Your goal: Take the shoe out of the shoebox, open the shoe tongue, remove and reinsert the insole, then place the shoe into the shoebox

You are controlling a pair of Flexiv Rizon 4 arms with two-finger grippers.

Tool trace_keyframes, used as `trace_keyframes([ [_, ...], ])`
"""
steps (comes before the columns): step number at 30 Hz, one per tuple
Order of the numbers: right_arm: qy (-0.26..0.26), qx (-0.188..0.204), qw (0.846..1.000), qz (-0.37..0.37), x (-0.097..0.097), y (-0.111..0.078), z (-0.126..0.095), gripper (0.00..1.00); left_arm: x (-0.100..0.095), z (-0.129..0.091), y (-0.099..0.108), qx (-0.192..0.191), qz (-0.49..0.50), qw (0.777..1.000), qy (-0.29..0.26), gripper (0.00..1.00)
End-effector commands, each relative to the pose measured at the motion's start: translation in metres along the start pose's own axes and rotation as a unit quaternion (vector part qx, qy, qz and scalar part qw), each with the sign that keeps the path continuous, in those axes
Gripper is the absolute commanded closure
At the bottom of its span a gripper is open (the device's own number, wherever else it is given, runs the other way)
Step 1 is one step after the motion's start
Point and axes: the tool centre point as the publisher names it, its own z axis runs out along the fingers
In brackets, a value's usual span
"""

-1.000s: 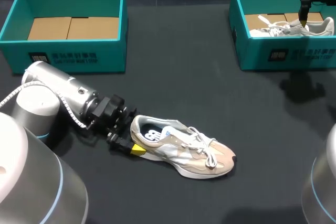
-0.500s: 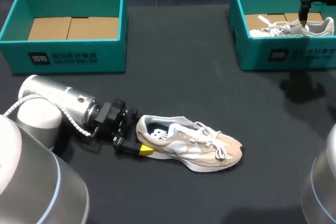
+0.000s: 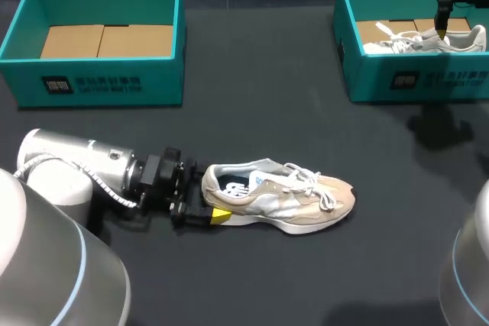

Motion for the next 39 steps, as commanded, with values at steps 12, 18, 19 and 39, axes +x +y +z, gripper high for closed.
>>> trace_keyframes([
  [12, 0.000, 0.000, 1.000, 0.000, 0.0000, -0.0005, 0.0002, 0.00, 0.0013, -0.0061, 0.0047, -0.003, -0.001, 1.000, 0.003, 1.00],
  [18, 0.000, 0.000, 1.000, 0.000, 0.0000, -0.0005, 0.0002, 0.00, 0.0013, -0.0061, 0.0047, -0.003, -0.001, 1.000, 0.003, 1.00],
  [19, 0.000, 0.000, 1.000, 0.000, 0.0000, -0.0005, 0.0002, 0.00, 0.0013, -0.0061, 0.0047, -0.003, -0.001, 1.000, 0.003, 1.00],
  [39, 0.000, 0.000, 1.000, 0.000, 0.0000, -0.0005, 0.0002, 0.00, 0.0013, -0.0061, 0.0047, -0.003, -0.001, 1.000, 0.003, 1.00],
])
